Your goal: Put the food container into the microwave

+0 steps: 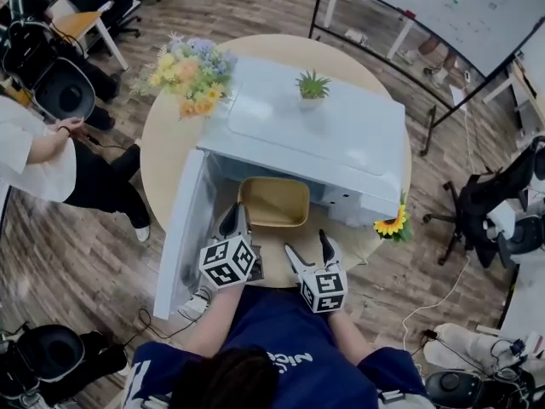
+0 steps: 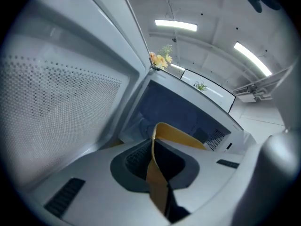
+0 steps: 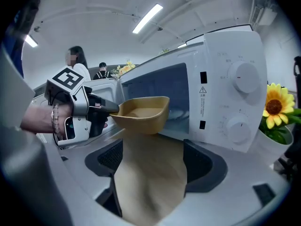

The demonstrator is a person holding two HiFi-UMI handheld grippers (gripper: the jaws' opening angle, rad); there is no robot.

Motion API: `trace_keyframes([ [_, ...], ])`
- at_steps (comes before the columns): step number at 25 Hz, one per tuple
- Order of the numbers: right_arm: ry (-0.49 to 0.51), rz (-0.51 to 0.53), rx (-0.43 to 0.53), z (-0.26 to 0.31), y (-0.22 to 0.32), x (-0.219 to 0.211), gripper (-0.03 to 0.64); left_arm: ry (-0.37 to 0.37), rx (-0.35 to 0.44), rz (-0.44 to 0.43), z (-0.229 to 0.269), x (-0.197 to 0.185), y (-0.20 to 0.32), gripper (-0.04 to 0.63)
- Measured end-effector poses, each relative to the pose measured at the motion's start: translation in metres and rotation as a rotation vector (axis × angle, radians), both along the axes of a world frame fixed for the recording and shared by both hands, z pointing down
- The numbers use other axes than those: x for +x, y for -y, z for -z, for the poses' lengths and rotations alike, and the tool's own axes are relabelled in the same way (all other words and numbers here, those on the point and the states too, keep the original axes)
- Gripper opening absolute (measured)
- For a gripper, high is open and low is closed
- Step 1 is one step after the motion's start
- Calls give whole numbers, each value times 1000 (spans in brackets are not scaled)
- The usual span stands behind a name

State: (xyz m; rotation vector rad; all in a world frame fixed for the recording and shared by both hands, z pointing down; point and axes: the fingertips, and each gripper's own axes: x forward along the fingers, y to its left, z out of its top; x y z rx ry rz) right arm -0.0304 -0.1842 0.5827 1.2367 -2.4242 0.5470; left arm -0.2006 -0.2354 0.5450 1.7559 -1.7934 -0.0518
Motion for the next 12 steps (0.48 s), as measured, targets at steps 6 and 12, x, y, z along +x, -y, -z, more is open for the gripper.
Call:
trace_keyframes([
  [6, 40, 19, -28, 2, 12, 1, 396, 19, 3, 15, 6, 1, 21, 23],
  [12, 35, 89, -47, 3, 12, -3, 394, 34, -6, 31, 7, -2, 43, 23],
])
